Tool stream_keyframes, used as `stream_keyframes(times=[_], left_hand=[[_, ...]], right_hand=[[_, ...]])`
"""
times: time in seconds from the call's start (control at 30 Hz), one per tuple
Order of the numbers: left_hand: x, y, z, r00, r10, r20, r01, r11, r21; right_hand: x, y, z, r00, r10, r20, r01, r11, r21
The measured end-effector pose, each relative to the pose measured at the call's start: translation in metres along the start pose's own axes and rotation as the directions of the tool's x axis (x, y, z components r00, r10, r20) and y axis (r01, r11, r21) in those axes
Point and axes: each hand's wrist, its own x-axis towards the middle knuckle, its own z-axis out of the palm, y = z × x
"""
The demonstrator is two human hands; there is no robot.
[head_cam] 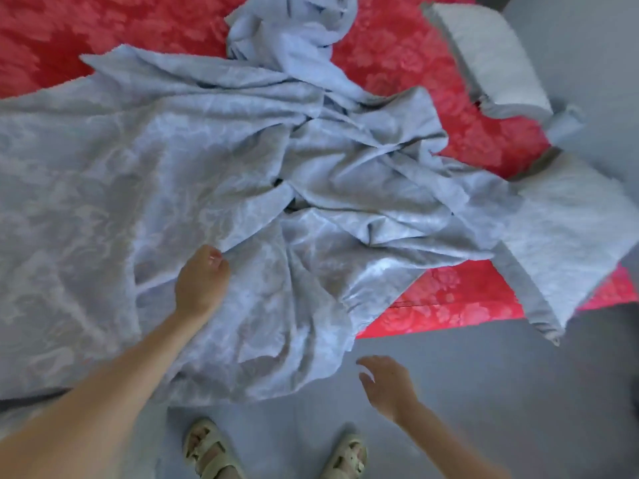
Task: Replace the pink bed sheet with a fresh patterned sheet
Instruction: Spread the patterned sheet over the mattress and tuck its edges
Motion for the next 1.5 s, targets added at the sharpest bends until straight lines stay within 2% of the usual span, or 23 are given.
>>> stream_keyframes(times=[0.07,0.17,0.2,0.37,0.63,0.83,1.07,1.2,1.33,1.43,1.5], left_hand=[[-0.014,0.056,0.038,0.994,0.083,0.068,-0.086,0.995,0.046],[-0.048,0.139,0.102,0.964,0.216,0.156,-0.232,0.969,0.087],[-0.069,0.181,0.139,0.947,0.263,0.183,-0.283,0.955,0.094],[-0.154,0.298,0.25,0.9,0.351,0.26,-0.386,0.917,0.1],[-0.262,0.459,0.39,0.824,0.467,0.321,-0.522,0.846,0.109],[-0.271,0.508,0.476,0.868,0.395,0.301,-0.474,0.84,0.263],[-0.257,0.562,0.619,0.924,0.225,0.308,-0.332,0.874,0.356],[-0.273,0.631,0.703,0.929,0.185,0.32,-0.296,0.891,0.343],[-0.285,0.71,0.774,0.92,0.218,0.327,-0.325,0.891,0.318],[-0.287,0.764,0.834,0.928,0.222,0.3,-0.308,0.909,0.28],[-0.284,0.794,0.87,0.945,0.212,0.247,-0.273,0.93,0.246]], right_hand=[[-0.024,0.063,-0.022,0.979,0.205,0.013,-0.205,0.971,0.125],[-0.061,0.147,-0.059,0.915,0.404,-0.018,-0.386,0.886,0.258],[-0.082,0.189,-0.077,0.882,0.468,-0.059,-0.428,0.846,0.317],[-0.143,0.315,-0.135,0.799,0.586,-0.134,-0.47,0.747,0.469],[-0.199,0.477,-0.227,0.717,0.629,-0.3,-0.363,0.705,0.609],[-0.192,0.567,-0.278,0.719,0.586,-0.374,-0.252,0.721,0.646],[-0.175,0.727,-0.33,0.737,0.585,-0.339,-0.256,0.706,0.66],[-0.173,0.836,-0.37,0.736,0.603,-0.308,-0.289,0.692,0.662],[-0.16,0.93,-0.404,0.736,0.603,-0.307,-0.302,0.699,0.648],[-0.138,1.007,-0.432,0.763,0.565,-0.315,-0.279,0.727,0.627],[-0.118,1.058,-0.453,0.808,0.499,-0.312,-0.243,0.765,0.597]])
